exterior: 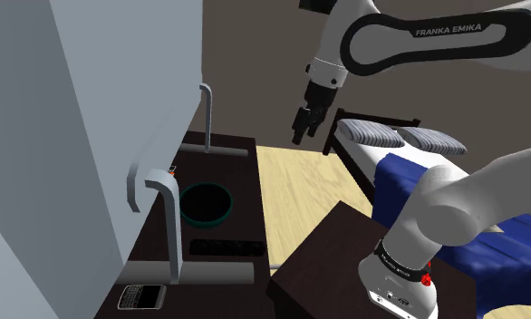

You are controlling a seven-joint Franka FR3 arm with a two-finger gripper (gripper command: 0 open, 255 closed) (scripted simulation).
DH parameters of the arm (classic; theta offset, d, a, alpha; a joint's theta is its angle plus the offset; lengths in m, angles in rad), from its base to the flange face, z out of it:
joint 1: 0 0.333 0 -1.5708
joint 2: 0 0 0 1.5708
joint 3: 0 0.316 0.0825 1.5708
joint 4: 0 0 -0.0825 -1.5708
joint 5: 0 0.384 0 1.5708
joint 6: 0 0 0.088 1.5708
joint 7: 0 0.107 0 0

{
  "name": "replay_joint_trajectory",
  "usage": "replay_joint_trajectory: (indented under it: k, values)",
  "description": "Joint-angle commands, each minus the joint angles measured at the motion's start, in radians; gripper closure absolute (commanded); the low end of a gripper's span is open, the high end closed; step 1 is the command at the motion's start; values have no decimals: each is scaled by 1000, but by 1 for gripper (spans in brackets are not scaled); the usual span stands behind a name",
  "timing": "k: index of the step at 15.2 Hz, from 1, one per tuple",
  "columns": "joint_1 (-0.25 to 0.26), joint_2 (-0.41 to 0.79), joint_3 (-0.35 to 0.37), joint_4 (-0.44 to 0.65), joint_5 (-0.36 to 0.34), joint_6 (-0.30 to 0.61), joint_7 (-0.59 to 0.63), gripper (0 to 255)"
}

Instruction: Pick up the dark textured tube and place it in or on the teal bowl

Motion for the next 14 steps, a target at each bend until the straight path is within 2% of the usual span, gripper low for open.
replay_joint_trajectory:
  k: [1,8,14]
  values:
    - [18,41,13,-18,3,60,-18,0]
    - [73,237,64,-70,6,304,-72,0]
    - [108,445,113,-67,-17,506,-101,0]
